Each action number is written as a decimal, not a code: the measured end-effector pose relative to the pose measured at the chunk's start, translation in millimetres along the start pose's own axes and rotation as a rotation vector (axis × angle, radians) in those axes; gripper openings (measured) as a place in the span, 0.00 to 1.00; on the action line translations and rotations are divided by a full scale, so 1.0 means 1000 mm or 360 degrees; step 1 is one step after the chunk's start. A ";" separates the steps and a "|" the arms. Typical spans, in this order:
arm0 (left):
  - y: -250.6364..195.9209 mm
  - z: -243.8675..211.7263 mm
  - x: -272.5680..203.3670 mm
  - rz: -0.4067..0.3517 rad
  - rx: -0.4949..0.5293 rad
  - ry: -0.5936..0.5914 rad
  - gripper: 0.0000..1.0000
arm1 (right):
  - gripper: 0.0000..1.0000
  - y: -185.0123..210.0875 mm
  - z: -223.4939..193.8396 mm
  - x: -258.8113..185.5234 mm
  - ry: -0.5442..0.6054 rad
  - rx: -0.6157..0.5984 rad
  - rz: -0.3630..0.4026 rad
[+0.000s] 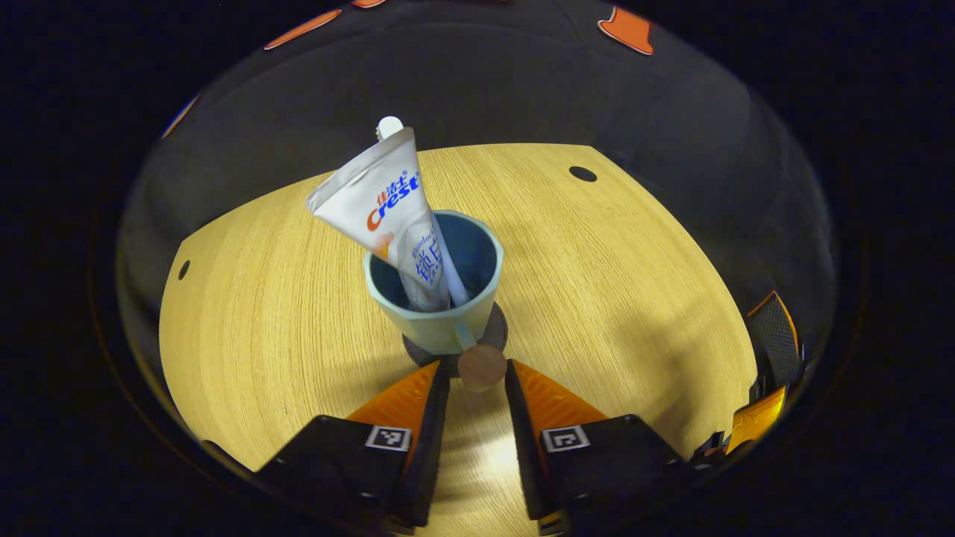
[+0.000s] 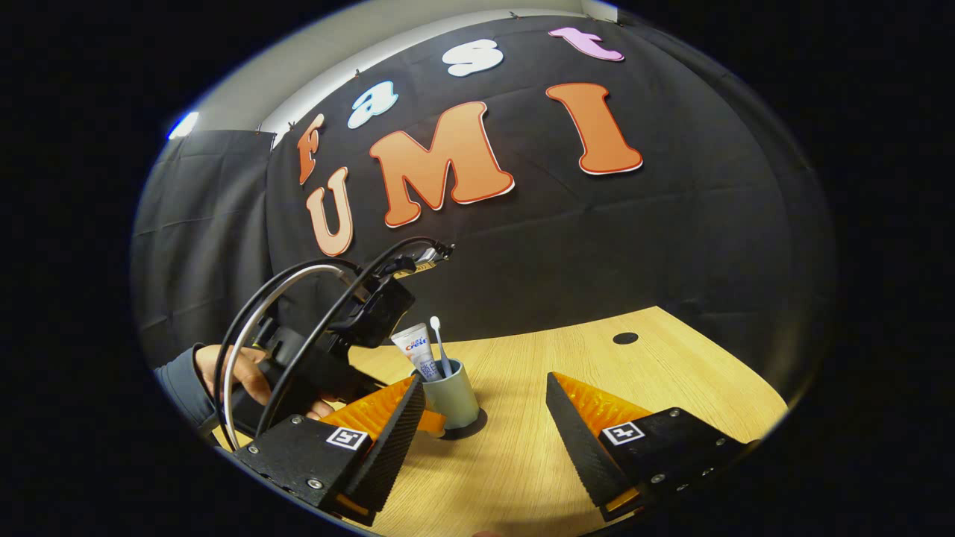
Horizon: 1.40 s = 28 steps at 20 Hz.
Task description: Put the toothbrush and toothpaste on the desktop into the cup, then pick up the cup and place it on the coaster on the desktop.
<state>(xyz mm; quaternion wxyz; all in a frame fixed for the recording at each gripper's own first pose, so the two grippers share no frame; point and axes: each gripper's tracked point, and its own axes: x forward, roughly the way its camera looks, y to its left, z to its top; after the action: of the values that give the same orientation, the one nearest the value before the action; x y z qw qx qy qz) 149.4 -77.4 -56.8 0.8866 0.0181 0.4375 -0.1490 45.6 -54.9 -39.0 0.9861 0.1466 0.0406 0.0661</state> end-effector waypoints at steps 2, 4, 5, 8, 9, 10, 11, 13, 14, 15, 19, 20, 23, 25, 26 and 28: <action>0.003 -0.001 -0.013 -0.0009 0.0004 -0.0069 0.66 | 0.98 0.004 0.004 -0.002 -0.0018 -0.0027 -0.0011; 0.015 0.010 -0.031 0.0019 0.0013 -0.0176 0.73 | 0.98 0.010 0.011 -0.003 -0.0044 -0.0060 -0.0015; 0.021 0.014 -0.039 0.0037 0.0027 -0.0244 0.78 | 0.98 0.014 0.016 -0.003 -0.0058 -0.0075 -0.0012; 0.037 0.028 -0.072 0.0105 0.0064 -0.0445 0.97 | 0.98 0.022 0.030 -0.006 -0.0099 -0.0130 -0.0018; 0.043 0.033 -0.088 0.0137 0.0102 -0.0519 0.98 | 0.98 0.026 0.036 -0.007 -0.0113 -0.0158 -0.0019; 0.050 0.040 -0.105 0.0191 0.0137 -0.0600 0.98 | 0.98 0.029 0.040 -0.007 -0.0125 -0.0182 -0.0021; 0.059 0.047 -0.122 0.0245 0.0166 -0.0678 0.99 | 0.98 0.033 0.046 -0.009 -0.0142 -0.0210 -0.0015; 0.071 0.053 -0.150 0.0318 0.0188 -0.0835 0.99 | 0.98 0.045 0.055 -0.011 -0.0166 -0.0254 0.0003; 0.076 0.055 -0.163 0.0352 0.0187 -0.0902 0.99 | 0.98 0.051 0.058 -0.012 -0.0173 -0.0274 0.0017; 0.081 0.056 -0.172 0.0389 0.0188 -0.0972 1.00 | 0.98 0.056 0.060 -0.012 -0.0173 -0.0297 0.0018; 0.107 0.050 -0.233 0.0492 0.0146 -0.1211 0.99 | 0.98 0.072 0.071 -0.019 -0.0212 -0.0430 0.0008; 0.113 0.047 -0.242 0.0506 0.0126 -0.1252 0.99 | 0.98 0.076 0.073 -0.019 -0.0224 -0.0448 0.0005; 0.131 0.032 -0.265 0.0603 0.0091 -0.1344 1.00 | 0.98 0.086 0.076 -0.021 -0.0250 -0.0483 -0.0004; 0.136 0.022 -0.282 0.0653 0.0093 -0.1420 1.00 | 0.99 0.093 0.078 -0.024 -0.0262 -0.0482 0.0000; 0.139 0.016 -0.290 0.0672 0.0087 -0.1459 1.00 | 0.99 0.096 0.078 -0.025 -0.0266 -0.0476 0.0002; 0.142 0.009 -0.307 0.0699 0.0073 -0.1535 1.00 | 0.98 0.103 0.078 -0.028 -0.0266 -0.0471 0.0014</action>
<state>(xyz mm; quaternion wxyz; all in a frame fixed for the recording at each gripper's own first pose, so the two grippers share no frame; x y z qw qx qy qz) 20.7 133.2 174.3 0.9968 0.0580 -0.0374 0.0394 13.8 16.9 67.5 0.9966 0.0050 -0.0523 0.0633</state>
